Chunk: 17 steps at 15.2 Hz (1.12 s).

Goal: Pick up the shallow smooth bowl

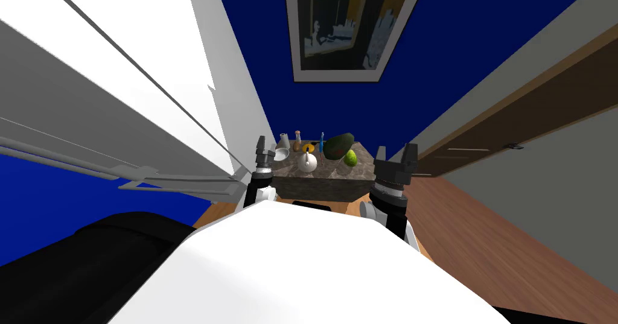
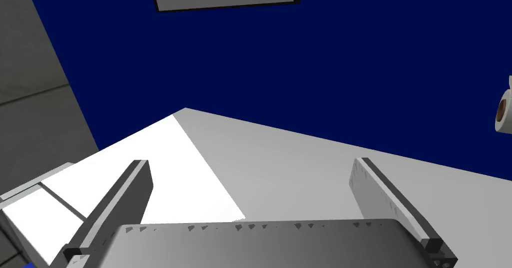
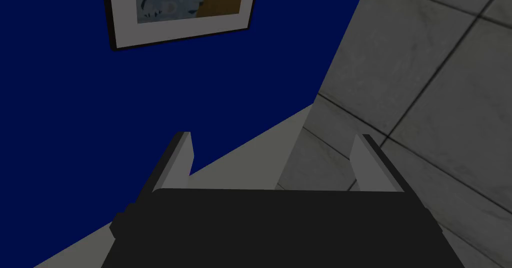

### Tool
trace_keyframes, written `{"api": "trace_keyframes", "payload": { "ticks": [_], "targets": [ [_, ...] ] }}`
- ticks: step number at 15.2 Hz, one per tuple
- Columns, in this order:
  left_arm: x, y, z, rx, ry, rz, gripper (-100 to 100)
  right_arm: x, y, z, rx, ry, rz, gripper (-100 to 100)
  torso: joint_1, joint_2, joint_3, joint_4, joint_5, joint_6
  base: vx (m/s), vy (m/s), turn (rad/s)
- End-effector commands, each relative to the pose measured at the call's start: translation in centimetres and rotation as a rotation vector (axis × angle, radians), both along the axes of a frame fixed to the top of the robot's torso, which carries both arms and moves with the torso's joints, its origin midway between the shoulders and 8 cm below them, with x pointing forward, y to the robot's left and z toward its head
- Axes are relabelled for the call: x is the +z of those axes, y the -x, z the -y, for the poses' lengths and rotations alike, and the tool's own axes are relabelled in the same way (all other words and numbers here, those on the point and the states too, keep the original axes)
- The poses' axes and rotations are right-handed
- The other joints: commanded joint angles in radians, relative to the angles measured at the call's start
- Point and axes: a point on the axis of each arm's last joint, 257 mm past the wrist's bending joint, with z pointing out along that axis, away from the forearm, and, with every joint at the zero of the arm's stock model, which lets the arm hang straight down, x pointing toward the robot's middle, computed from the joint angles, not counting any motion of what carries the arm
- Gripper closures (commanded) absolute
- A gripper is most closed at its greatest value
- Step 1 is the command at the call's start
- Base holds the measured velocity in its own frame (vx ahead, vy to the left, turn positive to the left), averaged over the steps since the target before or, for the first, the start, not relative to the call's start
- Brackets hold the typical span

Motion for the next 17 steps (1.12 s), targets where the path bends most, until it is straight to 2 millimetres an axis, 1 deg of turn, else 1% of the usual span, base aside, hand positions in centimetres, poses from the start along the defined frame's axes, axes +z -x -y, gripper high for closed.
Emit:
{"api": "trace_keyframes", "payload": {
  "ticks": [1, 4, 5, 7, 8, 9, 10, 11, 12, 13, 14, 15, 16, 17],
  "targets": [
    [-0.8, -0.5, -0.1, -0.017, -0.015, -0.036, -100, 0.0, 0.0, 0.0, 0.000, 0.000, 0.000, 0, 0.000, 0.000, 0.000, 0.000, 0.000, 0.000, -0.001, -0.005, -0.041],
    [-2.8, -1.7, -0.8, -0.041, -0.020, -0.116, -100, 0.0, 0.0, 0.0, 0.000, 0.000, 0.000, 0, 0.000, 0.000, 0.000, 0.000, 0.000, 0.000, -0.005, -0.011, -0.090],
    [-2.8, -1.8, -0.8, -0.041, -0.019, -0.118, -100, 0.0, 0.0, 0.0, 0.000, 0.000, 0.000, 0, 0.000, 0.000, 0.000, 0.000, 0.000, 0.000, -0.005, -0.014, -0.062],
    [-4.4, -2.7, -1.6, -0.054, -0.014, -0.184, -100, 0.0, 0.0, 0.0, 0.000, 0.000, 0.000, 0, -0.001, 0.000, 0.000, 0.000, 0.000, 0.000, -0.004, -0.016, -0.074],
    [-4.7, -2.8, -1.6, -0.053, -0.013, -0.194, -100, 0.0, 0.0, 0.0, 0.000, 0.000, 0.000, 0, -0.001, 0.000, 0.000, 0.000, 0.000, 0.000, -0.004, -0.016, -0.083],
    [-5.7, -3.3, -2.2, -0.058, -0.007, -0.233, -100, 0.0, 0.0, 0.0, 0.000, 0.000, 0.000, 0, -0.001, 0.000, 0.000, 0.000, 0.000, 0.000, -0.007, -0.017, -0.086],
    [-5.8, -3.3, -2.2, -0.058, -0.007, -0.238, -100, 0.0, 0.0, 0.0, 0.000, 0.000, 0.000, 0, -0.001, 0.000, 0.000, 0.000, 0.000, 0.000, -0.005, -0.014, -0.064],
    [-6.8, -3.8, -2.8, -0.061, 0.001, -0.278, -100, 0.0, 0.0, 0.0, 0.000, 0.000, 0.000, 0, -0.001, 0.000, 0.000, 0.000, 0.000, 0.000, -0.003, -0.014, -0.080],
    [-6.9, -3.8, -2.8, -0.061, 0.001, -0.284, -100, 0.0, 0.0, 0.0, 0.000, 0.000, 0.000, 0, -0.001, 0.000, 0.000, 0.000, 0.000, 0.000, -0.003, -0.012, -0.061],
    [-7.9, -4.3, -3.5, -0.063, 0.010, -0.323, -100, 0.0, 0.0, 0.0, 0.000, 0.000, 0.000, 0, -0.001, 0.000, 0.000, 0.000, 0.000, 0.000, -0.005, -0.014, -0.085],
    [-8.2, -4.3, -3.6, -0.062, 0.012, -0.333, -100, 0.0, 0.0, 0.0, 0.000, 0.000, 0.000, 0, -0.001, 0.000, 0.000, 0.000, 0.000, 0.000, -0.005, -0.013, -0.085],
    [-9.0, -4.7, -4.3, -0.064, 0.022, -0.366, -100, 0.0, 0.0, 0.0, 0.000, 0.000, 0.000, 0, -0.001, 0.000, 0.000, 0.000, 0.000, 0.000, -0.004, -0.015, -0.117],
    [-9.5, -4.8, -4.4, -0.061, 0.024, -0.384, -100, 0.0, 0.0, 0.0, 0.000, 0.000, 0.000, 0, -0.001, 0.000, 0.000, 0.000, 0.000, 0.000, -0.004, -0.014, -0.083],
    [-9.5, -4.8, -4.4, -0.061, 0.024, -0.384, -100, 0.0, 0.0, 0.0, 0.000, 0.000, 0.000, 0, -0.001, 0.000, 0.000, 0.000, 0.000, 0.000, -0.004, -0.009, -0.009]
  ]
}}
